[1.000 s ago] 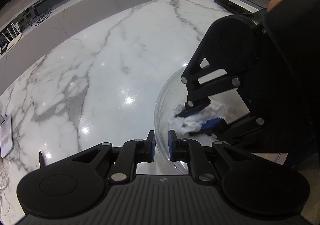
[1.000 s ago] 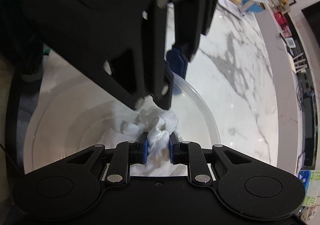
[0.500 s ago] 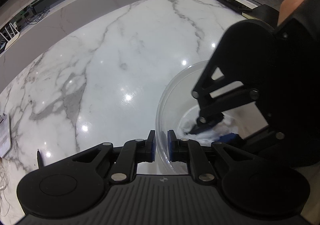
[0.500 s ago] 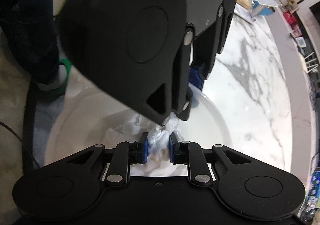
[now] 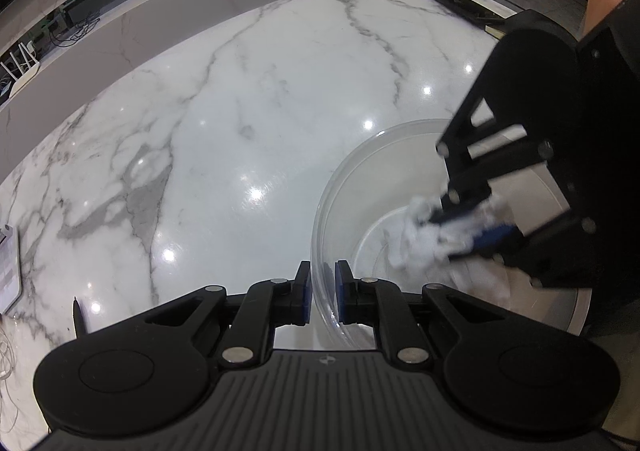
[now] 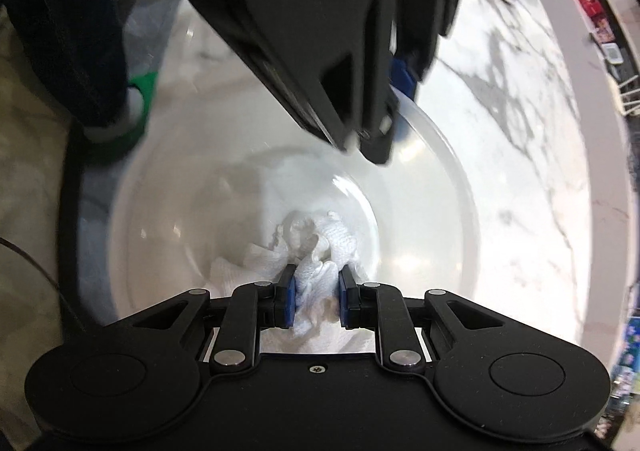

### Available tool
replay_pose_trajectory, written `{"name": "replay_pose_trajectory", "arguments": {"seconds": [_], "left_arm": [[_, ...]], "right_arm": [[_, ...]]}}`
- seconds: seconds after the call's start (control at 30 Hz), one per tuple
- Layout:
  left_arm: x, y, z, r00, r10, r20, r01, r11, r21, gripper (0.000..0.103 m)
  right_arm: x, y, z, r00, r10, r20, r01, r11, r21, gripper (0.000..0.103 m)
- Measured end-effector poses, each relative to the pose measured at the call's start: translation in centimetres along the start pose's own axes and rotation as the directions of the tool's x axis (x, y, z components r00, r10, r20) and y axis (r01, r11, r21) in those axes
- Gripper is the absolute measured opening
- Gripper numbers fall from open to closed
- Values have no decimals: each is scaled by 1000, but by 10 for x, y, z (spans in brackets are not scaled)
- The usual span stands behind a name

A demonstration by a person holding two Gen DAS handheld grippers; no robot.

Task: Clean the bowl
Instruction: 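Sweep the cloth up along the inner wall with the right tool while the left holds the rim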

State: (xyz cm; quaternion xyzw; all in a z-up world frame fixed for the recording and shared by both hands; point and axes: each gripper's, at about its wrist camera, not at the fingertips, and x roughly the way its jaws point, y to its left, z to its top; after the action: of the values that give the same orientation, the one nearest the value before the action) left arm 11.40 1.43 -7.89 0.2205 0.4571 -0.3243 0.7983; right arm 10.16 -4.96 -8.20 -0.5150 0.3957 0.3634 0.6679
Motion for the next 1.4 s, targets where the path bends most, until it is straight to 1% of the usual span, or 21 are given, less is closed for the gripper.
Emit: {"name": "replay_pose_trajectory", "arguments": {"seconds": [0.13,0.2,0.3,0.37,0.53,0.6,0.73,0.97,1.2,1.4], "left_arm": [[0,1,-1,1000,-2,-3,2,1000,-4,11],[1,1,-1,1000,-1,-4,1,1000,-3,11],[1,0,-1,1000,0,-4,0,1000,-3,11],[1,-1,-1,1000,1,-4,-1,1000,-2,11],[2,-2,-1,1000,4,-5,-4,1000,-7,11],[2,-2,0,1000,4,-5,-4,1000,-10,11],[2,-2,0,1000,5,-4,-5,1000,-7,11],[0,-3,-1,1000,8,-4,-8,1000,-1,11],[-1,-5,-2,1000,7,-5,-7,1000,7,11],[-1,-5,-3,1000,4,-4,-4,1000,15,12]], "right_arm": [[-1,-3,-4,999,-36,-9,36,999,10,17],[-8,-9,-5,997,-75,37,73,996,54,17],[-14,-14,-6,990,-105,94,96,991,96,17],[-14,-15,-7,986,-118,119,106,989,104,17],[-24,-4,-1,971,-133,197,111,986,121,17],[-32,8,-4,968,-143,208,120,985,120,17],[-27,2,-2,969,-155,194,132,983,127,17],[-25,-4,-7,978,-180,106,160,972,174,17],[-35,4,-17,983,-176,46,166,972,167,17],[-35,3,-20,982,-183,47,172,969,178,17]]}}
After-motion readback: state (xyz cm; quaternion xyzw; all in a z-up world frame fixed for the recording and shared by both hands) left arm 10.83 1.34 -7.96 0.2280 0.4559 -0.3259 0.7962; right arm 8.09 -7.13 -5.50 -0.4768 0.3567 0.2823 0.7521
